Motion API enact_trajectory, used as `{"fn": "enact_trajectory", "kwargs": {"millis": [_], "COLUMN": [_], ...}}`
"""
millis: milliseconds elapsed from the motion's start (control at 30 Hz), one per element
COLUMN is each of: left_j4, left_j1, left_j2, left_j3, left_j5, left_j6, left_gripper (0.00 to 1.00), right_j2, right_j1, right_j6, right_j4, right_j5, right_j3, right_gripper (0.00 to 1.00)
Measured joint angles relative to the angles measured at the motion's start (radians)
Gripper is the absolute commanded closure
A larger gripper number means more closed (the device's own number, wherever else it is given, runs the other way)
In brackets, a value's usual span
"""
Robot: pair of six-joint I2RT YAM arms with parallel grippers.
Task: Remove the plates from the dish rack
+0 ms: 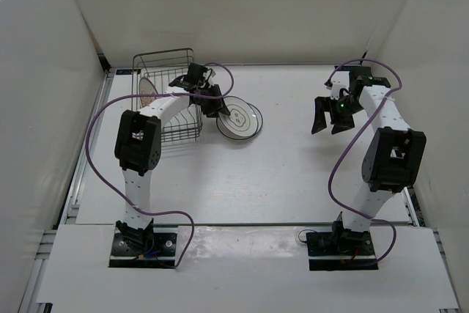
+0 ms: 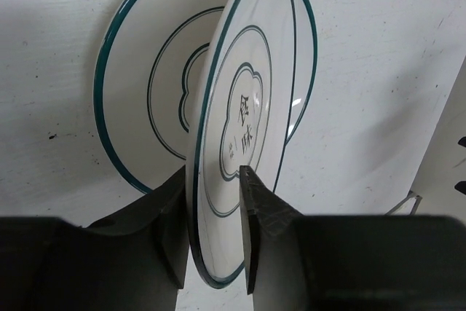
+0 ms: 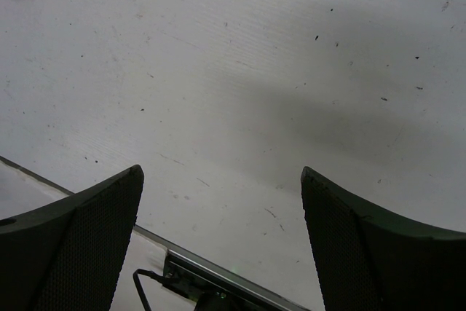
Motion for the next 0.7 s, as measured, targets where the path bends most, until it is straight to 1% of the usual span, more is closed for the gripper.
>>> {"fn": "enact_trajectory", "kwargs": {"millis": [100, 200, 267, 300, 333, 400, 433, 500, 700], "left_j4": [-0.017, -0.035, -0.047, -0.048, -0.052, -0.075, -0.089, -0.122, -0.214], "left_j1": [0.000, 0.000, 0.000, 0.000, -0.001, -0.005, -0.008, -0.013, -0.022], "left_j2": [0.000, 0.002, 0.006, 0.010, 0.011, 0.016, 0.018, 0.023, 0.031], "left_j3": [0.000, 0.000, 0.000, 0.000, 0.000, 0.005, 0.007, 0.018, 0.048], "left_j5": [0.002, 0.002, 0.002, 0.003, 0.002, -0.002, -0.008, -0.023, -0.116], "left_j6": [0.009, 0.018, 0.023, 0.026, 0.027, 0.040, 0.045, 0.057, 0.083], "left_gripper": [0.51, 0.46, 0.40, 0.36, 0.27, 0.18, 0.08, 0.00, 0.00], "right_j2": [0.000, 0.000, 0.000, 0.000, 0.000, 0.000, 0.000, 0.000, 0.000], "right_j1": [-0.002, -0.003, -0.003, -0.004, -0.004, -0.004, -0.004, -0.004, -0.005], "right_j6": [0.000, 0.000, 0.000, 0.000, 0.000, 0.000, 0.000, 0.000, -0.002], "right_j4": [0.000, 0.000, 0.000, 0.000, 0.000, 0.000, 0.000, 0.000, 0.000], "right_j5": [0.000, 0.000, 0.000, 0.000, 0.000, 0.000, 0.000, 0.000, 0.000], "right_j3": [-0.004, -0.004, -0.004, -0.004, -0.004, -0.004, -0.004, -0.004, -0.004], "right_gripper": [0.10, 0.10, 0.10, 0.10, 0.10, 0.10, 0.10, 0.10, 0.10]}}
